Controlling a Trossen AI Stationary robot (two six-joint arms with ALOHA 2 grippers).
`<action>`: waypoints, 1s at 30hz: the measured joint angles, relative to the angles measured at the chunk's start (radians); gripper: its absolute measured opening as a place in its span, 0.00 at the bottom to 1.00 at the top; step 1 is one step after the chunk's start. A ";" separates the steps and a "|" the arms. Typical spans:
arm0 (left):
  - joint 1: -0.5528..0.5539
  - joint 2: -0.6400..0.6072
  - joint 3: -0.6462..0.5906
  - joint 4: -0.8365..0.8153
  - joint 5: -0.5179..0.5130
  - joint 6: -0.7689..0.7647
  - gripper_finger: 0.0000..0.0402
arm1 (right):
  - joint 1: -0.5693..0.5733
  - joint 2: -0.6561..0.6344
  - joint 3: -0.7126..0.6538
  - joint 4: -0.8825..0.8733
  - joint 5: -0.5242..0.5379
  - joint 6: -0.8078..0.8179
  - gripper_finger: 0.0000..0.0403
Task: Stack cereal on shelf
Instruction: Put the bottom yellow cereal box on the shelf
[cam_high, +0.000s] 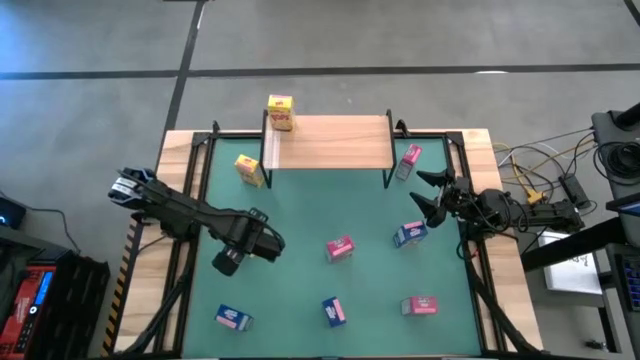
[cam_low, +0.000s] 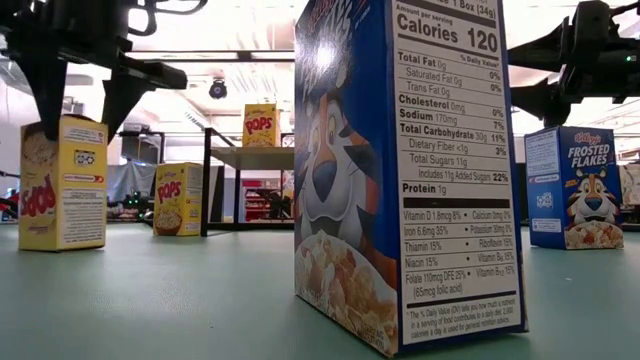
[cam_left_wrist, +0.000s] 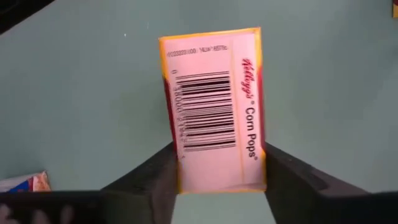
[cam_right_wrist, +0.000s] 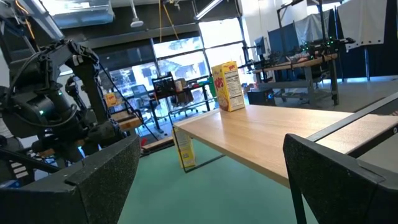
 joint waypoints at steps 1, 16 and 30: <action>0.000 0.000 -0.005 0.000 0.000 0.005 0.39 | 0.000 0.000 0.000 0.000 0.000 0.000 0.95; 0.000 -0.001 -0.015 -0.008 -0.264 0.430 0.35 | 0.000 0.000 0.000 0.000 0.000 0.000 0.95; -0.001 -0.001 -0.131 0.146 -0.559 0.908 0.35 | 0.000 0.000 0.000 0.000 0.000 0.000 0.95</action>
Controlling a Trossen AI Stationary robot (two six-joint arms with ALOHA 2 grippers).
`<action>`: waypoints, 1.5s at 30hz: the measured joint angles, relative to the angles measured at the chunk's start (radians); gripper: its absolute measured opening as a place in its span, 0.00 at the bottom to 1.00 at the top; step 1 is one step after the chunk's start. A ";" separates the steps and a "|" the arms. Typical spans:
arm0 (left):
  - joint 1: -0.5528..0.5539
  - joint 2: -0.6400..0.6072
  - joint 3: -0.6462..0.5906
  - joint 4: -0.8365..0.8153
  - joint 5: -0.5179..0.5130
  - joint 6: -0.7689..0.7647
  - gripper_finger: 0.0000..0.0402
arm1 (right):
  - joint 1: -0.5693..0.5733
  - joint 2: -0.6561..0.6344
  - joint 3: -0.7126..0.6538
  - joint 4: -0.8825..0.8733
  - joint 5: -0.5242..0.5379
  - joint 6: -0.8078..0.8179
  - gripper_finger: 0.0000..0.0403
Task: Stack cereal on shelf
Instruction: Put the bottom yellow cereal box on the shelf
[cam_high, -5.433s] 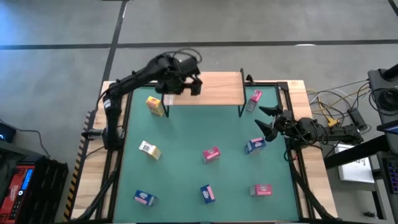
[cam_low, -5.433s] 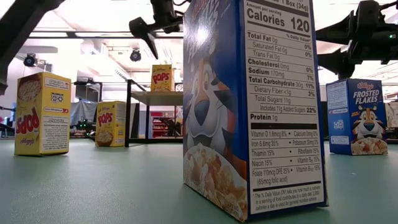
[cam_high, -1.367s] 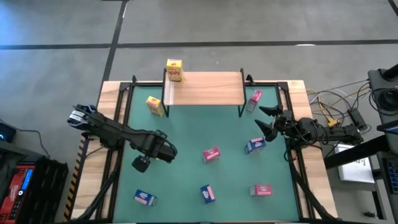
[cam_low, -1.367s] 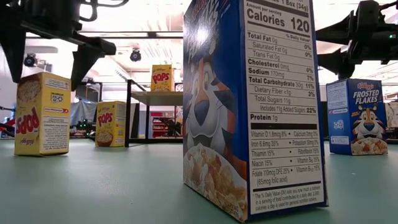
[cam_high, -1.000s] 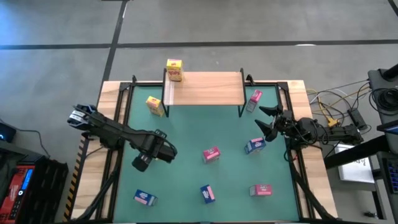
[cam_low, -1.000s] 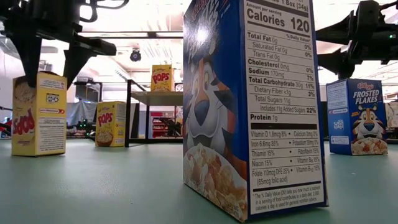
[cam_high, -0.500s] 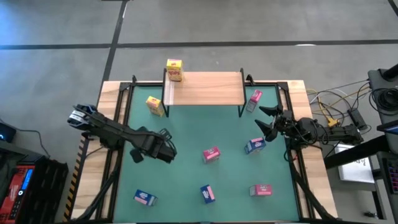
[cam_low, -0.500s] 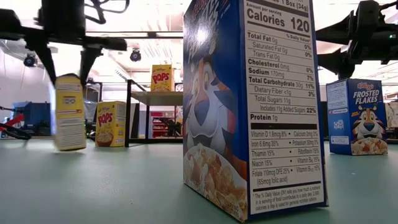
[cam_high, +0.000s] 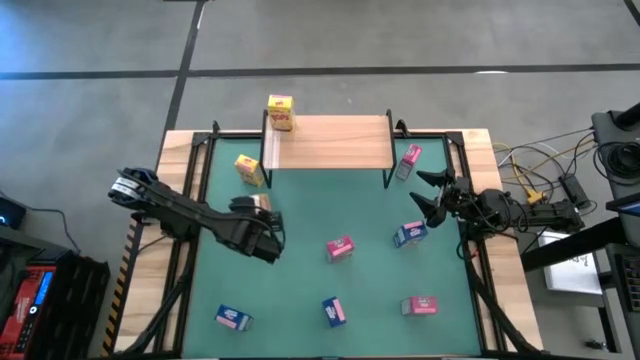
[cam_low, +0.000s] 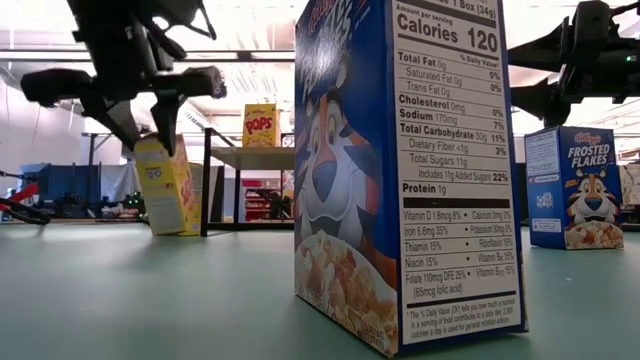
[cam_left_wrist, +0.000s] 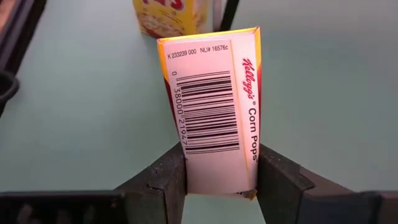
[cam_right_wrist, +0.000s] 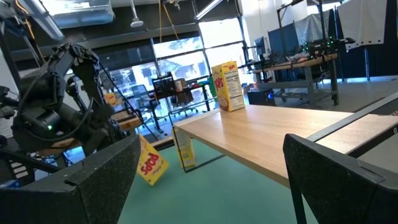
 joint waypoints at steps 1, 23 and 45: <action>-0.001 0.000 -0.010 0.011 0.000 0.015 0.35 | 0.000 0.000 0.000 0.000 0.000 0.000 0.95; -0.031 0.004 -0.021 0.085 0.177 0.018 0.51 | 0.000 0.000 0.000 0.000 0.000 0.000 0.95; 0.026 0.004 -0.022 0.085 0.139 0.100 0.85 | 0.000 0.000 0.000 0.000 0.000 0.000 0.95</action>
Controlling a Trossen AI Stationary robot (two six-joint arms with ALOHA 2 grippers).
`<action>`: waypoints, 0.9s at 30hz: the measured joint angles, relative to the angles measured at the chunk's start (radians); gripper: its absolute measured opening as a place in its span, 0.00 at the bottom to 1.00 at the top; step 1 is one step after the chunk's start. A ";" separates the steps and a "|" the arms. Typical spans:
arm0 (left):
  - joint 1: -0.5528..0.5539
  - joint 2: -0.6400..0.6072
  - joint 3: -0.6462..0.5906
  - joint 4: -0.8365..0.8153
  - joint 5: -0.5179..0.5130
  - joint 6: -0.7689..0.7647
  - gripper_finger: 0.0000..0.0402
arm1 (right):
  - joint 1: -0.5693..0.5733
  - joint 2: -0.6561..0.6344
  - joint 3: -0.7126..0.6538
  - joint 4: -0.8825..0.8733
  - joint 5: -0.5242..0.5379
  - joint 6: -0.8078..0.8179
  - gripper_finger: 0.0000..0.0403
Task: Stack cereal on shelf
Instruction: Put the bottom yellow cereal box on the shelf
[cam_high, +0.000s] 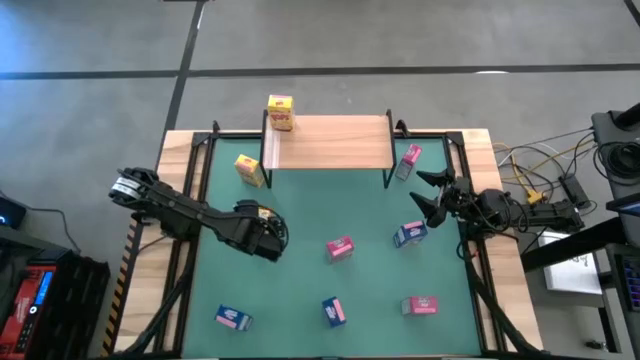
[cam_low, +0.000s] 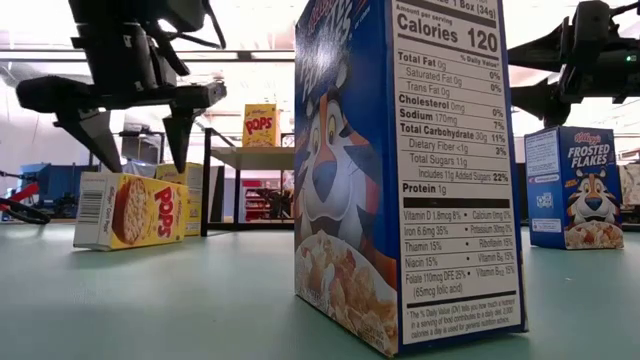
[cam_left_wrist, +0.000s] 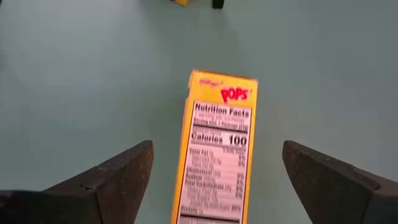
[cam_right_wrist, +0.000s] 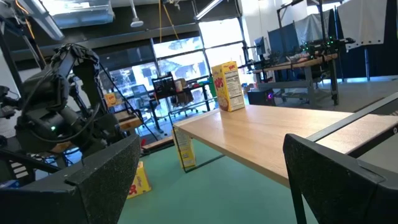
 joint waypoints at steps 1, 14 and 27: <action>0.008 0.000 0.000 0.000 0.000 0.004 0.85 | 0.000 0.000 0.000 0.000 0.000 0.000 0.95; 0.057 0.000 -0.110 0.139 -0.005 0.035 0.82 | 0.000 0.000 0.000 0.000 0.000 0.000 0.95; 0.064 0.006 -0.127 0.166 -0.008 0.024 0.62 | 0.000 0.000 0.000 0.000 0.000 0.000 0.95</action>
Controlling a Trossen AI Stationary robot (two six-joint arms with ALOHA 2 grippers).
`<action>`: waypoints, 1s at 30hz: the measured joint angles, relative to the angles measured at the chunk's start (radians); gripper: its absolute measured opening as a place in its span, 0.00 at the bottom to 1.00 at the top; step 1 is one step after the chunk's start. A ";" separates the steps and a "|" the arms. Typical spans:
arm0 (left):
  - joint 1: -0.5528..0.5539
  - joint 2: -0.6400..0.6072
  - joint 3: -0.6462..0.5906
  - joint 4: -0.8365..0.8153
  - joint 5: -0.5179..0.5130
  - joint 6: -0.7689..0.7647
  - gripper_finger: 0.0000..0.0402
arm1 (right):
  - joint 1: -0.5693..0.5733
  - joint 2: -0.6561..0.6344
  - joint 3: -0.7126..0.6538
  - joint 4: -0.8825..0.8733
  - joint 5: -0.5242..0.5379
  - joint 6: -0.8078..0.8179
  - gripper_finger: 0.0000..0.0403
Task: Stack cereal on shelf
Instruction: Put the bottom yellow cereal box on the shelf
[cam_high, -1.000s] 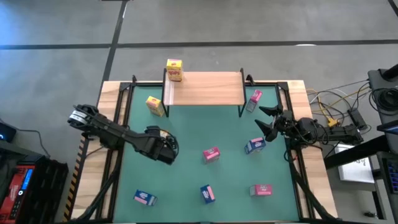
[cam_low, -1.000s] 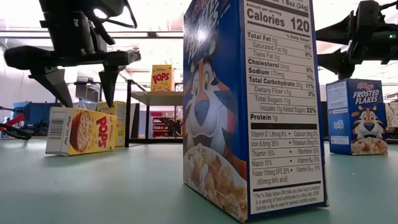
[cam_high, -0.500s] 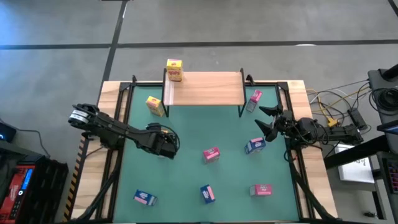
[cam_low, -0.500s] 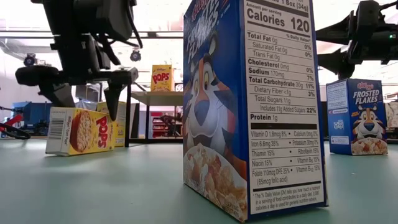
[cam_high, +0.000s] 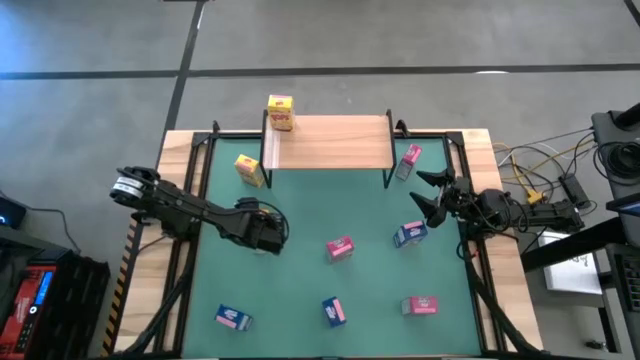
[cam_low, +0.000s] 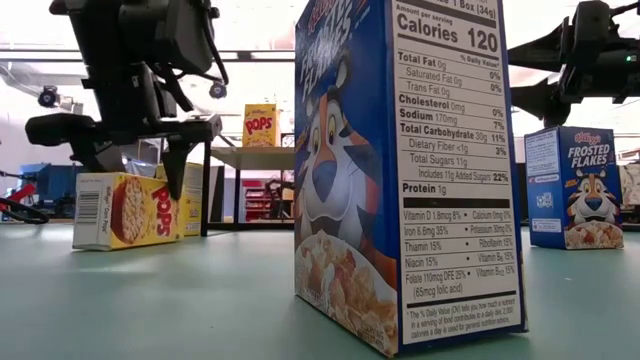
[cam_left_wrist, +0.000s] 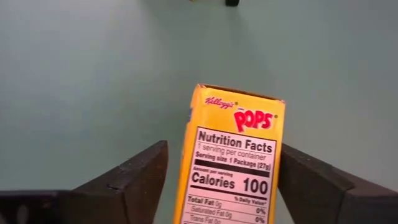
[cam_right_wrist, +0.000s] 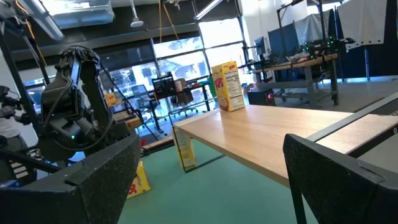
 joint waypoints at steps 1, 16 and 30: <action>0.000 0.007 0.000 0.003 0.000 -0.001 0.60 | 0.000 0.000 0.000 0.000 0.000 0.000 0.95; 0.000 0.064 0.023 -0.010 -0.047 -0.002 0.41 | 0.000 0.000 0.000 0.000 0.000 0.000 0.95; -0.067 0.063 0.103 -0.012 -0.317 0.052 0.41 | 0.000 0.000 0.000 0.000 0.000 0.000 0.95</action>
